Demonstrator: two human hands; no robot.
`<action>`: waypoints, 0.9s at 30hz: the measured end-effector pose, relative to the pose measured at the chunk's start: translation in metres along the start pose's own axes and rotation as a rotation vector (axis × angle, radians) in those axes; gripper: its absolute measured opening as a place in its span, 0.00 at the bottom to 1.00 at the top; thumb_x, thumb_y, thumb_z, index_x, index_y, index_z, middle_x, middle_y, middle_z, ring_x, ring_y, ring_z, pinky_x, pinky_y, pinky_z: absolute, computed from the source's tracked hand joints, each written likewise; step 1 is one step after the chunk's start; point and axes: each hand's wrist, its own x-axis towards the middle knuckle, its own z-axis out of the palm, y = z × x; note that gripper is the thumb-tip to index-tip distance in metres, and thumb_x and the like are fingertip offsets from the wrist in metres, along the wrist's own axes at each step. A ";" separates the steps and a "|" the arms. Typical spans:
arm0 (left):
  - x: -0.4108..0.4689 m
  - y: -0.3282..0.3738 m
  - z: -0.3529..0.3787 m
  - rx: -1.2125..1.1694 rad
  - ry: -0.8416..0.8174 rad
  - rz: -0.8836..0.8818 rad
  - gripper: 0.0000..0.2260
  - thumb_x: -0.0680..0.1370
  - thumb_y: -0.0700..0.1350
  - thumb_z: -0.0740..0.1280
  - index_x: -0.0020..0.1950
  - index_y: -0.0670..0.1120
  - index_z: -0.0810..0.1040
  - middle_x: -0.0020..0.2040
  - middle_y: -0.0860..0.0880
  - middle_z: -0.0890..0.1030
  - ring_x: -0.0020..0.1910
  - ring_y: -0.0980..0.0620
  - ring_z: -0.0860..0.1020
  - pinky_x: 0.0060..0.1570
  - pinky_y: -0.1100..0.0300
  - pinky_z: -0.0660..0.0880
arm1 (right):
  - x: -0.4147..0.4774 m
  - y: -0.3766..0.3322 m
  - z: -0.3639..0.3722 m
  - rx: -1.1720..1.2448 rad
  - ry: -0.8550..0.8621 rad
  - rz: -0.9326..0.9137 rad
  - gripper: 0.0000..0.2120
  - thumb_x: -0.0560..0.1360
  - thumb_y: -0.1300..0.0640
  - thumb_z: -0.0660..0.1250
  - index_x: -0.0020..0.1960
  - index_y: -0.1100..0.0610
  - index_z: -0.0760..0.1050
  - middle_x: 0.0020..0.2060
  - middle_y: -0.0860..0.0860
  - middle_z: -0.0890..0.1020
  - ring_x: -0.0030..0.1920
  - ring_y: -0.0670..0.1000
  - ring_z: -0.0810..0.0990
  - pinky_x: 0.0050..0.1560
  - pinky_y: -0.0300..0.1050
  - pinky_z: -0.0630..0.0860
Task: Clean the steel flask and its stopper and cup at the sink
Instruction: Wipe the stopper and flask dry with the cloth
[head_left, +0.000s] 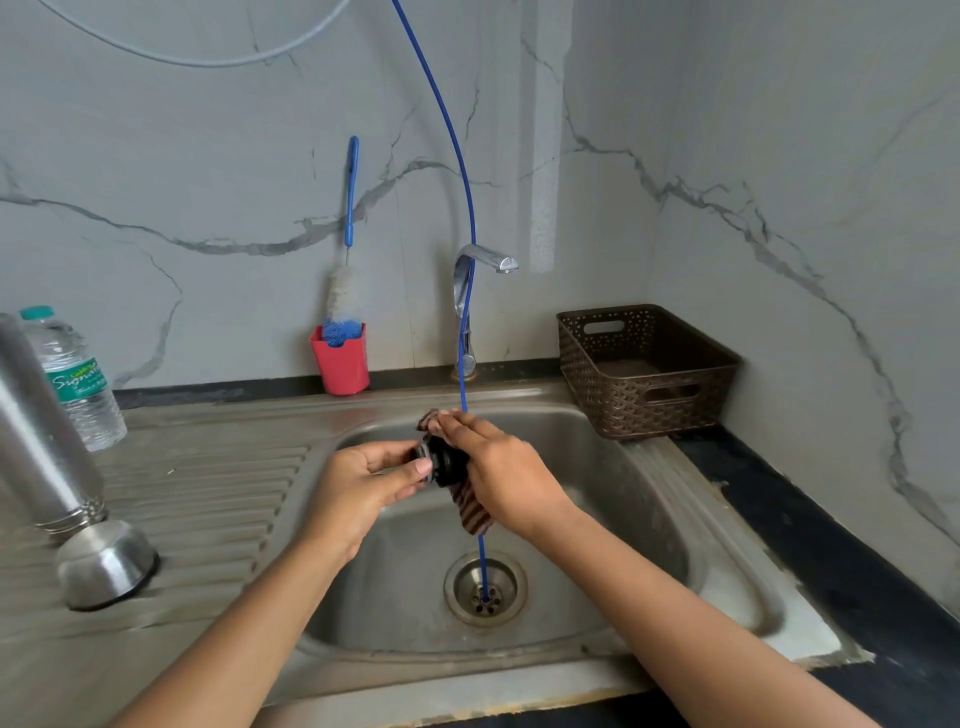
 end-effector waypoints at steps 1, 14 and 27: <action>0.000 -0.001 0.001 0.011 0.000 0.009 0.09 0.73 0.32 0.70 0.48 0.44 0.81 0.37 0.50 0.85 0.37 0.56 0.83 0.37 0.68 0.78 | -0.001 0.004 0.001 -0.015 -0.019 -0.005 0.29 0.76 0.66 0.56 0.76 0.52 0.58 0.75 0.52 0.61 0.72 0.54 0.65 0.67 0.51 0.69; 0.009 -0.003 -0.010 0.005 0.112 0.022 0.11 0.72 0.32 0.71 0.52 0.43 0.80 0.42 0.47 0.84 0.37 0.56 0.83 0.40 0.66 0.80 | -0.006 0.009 0.010 0.000 0.010 -0.115 0.28 0.75 0.65 0.58 0.74 0.54 0.63 0.73 0.54 0.65 0.71 0.55 0.67 0.65 0.52 0.73; 0.005 -0.006 -0.005 -0.017 0.047 -0.001 0.10 0.73 0.32 0.70 0.51 0.43 0.81 0.40 0.49 0.85 0.38 0.55 0.84 0.36 0.67 0.78 | -0.014 0.008 0.000 0.413 -0.085 0.074 0.23 0.81 0.54 0.58 0.75 0.53 0.60 0.74 0.46 0.61 0.75 0.43 0.56 0.74 0.37 0.52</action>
